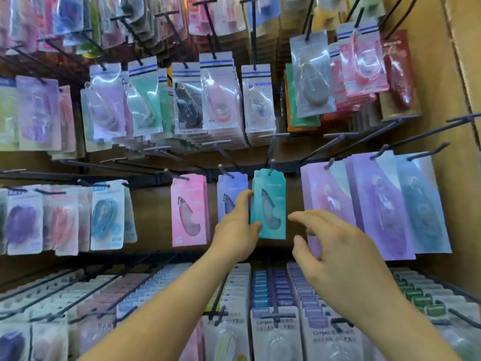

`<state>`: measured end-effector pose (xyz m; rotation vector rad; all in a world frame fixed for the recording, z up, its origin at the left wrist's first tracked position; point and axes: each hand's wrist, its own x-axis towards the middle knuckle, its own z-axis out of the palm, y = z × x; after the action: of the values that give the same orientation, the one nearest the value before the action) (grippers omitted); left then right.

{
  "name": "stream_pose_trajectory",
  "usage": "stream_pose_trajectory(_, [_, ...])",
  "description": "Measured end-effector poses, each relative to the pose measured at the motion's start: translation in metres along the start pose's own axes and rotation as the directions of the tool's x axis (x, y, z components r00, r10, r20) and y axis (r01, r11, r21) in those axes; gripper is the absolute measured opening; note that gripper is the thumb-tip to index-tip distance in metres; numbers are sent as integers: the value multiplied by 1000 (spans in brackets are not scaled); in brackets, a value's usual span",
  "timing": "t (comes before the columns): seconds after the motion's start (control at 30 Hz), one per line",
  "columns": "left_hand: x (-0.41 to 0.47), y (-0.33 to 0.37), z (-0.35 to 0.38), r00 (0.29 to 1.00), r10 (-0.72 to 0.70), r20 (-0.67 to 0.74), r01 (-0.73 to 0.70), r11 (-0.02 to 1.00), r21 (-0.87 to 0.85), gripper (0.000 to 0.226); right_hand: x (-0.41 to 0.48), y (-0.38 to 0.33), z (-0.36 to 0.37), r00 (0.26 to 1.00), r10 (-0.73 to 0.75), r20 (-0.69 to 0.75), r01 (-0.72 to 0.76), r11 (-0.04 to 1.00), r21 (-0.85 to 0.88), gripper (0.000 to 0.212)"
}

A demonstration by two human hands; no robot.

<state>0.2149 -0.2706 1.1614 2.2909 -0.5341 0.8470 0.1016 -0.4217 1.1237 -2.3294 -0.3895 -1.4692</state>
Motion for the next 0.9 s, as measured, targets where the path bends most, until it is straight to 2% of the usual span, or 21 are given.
stream_pose_trajectory(0.07, [2,7,1,1000,-2,-9,3,994,107,55,-4,6,5,1000,-30,0,30,999,33,34])
stream_pose_trajectory(0.2, [3,15,3,998,-37,-56,48,976,210,53,-12,17,10,998,-70,7,69,993,97,34])
stream_pose_trajectory(0.33, [-6,8,0,991,-32,-127,83,905,417,53,-20,21,13,997,-75,37,68,985,158,37])
stream_pose_trajectory(0.4, [-16,7,-5,994,-31,-104,64,943,328,39,-24,19,12,995,-69,72,55,982,182,37])
stream_pose_trajectory(0.47, [-34,5,-10,999,-29,-39,30,999,23,19,-29,17,11,990,-57,132,29,978,208,38])
stream_pose_trajectory(0.53, [-59,6,-15,1000,18,-19,-23,960,-280,26,-35,15,9,983,-42,179,0,974,227,40])
stream_pose_trajectory(0.57, [-73,4,-19,998,56,-34,-64,936,-347,30,-39,13,9,982,-35,184,-8,973,231,41])
stream_pose_trajectory(0.7, [-135,-11,-35,971,229,-69,-237,886,-398,24,-66,-2,3,992,-44,120,16,973,228,36])
stream_pose_trajectory(0.83, [-189,-50,-46,951,310,-1,-294,898,-328,22,-101,-37,-4,991,-126,41,120,985,127,32])
stream_pose_trajectory(0.9, [-213,-75,-51,940,336,58,-299,894,-333,23,-121,-60,-4,991,-114,70,105,986,131,31])
